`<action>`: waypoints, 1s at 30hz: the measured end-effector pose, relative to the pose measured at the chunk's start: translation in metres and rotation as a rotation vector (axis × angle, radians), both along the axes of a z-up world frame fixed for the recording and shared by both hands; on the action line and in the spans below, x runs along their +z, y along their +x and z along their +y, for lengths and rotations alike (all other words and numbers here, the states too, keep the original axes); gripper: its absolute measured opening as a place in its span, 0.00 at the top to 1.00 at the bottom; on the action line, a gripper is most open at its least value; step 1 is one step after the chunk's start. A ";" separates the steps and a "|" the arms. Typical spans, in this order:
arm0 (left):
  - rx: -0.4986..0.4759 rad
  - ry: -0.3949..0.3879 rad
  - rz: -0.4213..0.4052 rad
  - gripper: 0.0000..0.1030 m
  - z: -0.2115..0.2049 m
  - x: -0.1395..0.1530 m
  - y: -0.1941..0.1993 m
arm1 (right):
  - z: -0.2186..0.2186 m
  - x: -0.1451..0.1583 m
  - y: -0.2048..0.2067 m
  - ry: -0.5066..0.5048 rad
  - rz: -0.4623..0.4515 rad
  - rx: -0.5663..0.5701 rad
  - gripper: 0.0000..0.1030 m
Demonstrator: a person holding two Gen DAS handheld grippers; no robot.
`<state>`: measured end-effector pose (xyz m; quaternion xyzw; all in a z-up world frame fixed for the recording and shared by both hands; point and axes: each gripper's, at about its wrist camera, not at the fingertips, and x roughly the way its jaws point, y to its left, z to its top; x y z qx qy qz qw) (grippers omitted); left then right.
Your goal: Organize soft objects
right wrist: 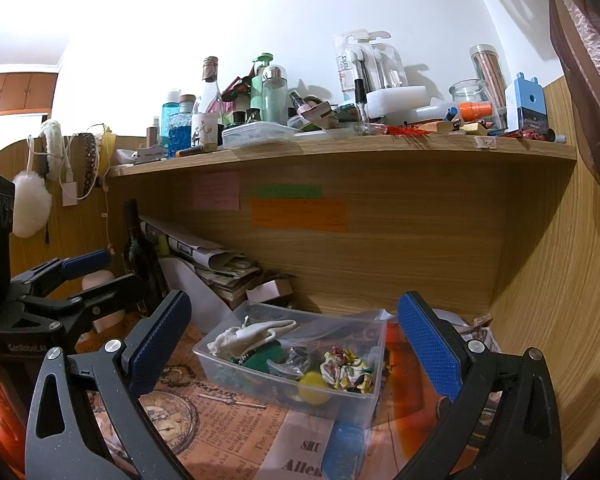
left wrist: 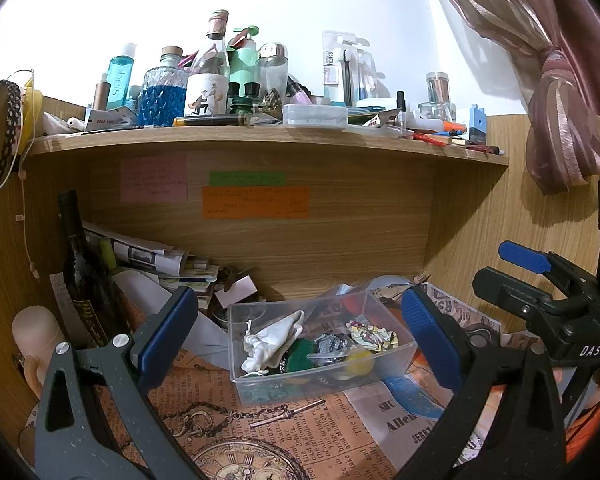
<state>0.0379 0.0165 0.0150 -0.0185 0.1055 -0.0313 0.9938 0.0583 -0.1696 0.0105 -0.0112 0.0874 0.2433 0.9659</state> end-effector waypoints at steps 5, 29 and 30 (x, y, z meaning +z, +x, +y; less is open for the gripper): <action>0.003 -0.002 0.000 0.00 0.001 0.000 0.000 | 0.000 0.000 0.000 0.000 0.000 0.000 0.00; -0.011 -0.019 0.015 0.00 0.002 -0.001 0.001 | 0.003 -0.003 0.000 -0.002 0.012 -0.001 0.00; -0.013 -0.020 0.019 0.00 0.002 -0.002 0.001 | 0.003 -0.003 0.000 -0.001 0.015 -0.001 0.00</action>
